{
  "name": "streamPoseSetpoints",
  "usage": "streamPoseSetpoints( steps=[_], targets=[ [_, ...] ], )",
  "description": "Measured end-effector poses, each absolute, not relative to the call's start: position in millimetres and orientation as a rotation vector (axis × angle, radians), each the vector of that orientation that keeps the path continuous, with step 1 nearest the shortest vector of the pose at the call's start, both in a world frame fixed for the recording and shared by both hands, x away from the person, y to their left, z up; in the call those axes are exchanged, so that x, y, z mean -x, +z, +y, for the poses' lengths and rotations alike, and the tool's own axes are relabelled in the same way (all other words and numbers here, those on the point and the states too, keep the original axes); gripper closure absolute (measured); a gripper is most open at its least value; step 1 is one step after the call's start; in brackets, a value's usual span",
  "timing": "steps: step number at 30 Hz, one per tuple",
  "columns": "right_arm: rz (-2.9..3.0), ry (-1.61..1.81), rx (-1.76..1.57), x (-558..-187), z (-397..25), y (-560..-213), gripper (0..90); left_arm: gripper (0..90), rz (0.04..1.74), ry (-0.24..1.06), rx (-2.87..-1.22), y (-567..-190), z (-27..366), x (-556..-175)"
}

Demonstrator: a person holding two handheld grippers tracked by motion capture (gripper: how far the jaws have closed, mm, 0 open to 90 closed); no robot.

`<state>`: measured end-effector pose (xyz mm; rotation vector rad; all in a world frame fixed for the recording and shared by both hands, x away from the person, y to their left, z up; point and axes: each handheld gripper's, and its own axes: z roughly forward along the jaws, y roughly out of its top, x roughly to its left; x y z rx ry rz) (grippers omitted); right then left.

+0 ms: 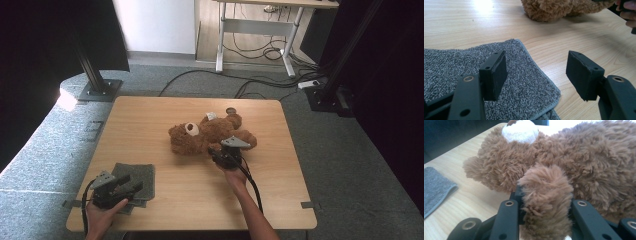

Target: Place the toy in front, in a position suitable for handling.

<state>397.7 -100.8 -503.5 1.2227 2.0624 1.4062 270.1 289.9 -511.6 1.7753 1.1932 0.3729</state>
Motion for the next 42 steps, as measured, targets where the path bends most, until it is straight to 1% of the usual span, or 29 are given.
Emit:
streamPoseSetpoints(
  steps=[13,29,42],
  targets=[
    [2.097,1.412,-1.212,-376,-103,-517,69.6,32.8,1.200,0.370,-1.767,-512,291,-269],
    [2.164,1.448,-1.134,-352,-80,-516,68.9,32.9,1.206,0.370,-1.763,-512,293,-270],
    [2.161,1.457,-1.108,-334,-79,-518,68.8,32.8,1.209,0.370,-1.762,-512,294,-270]
  ],
)
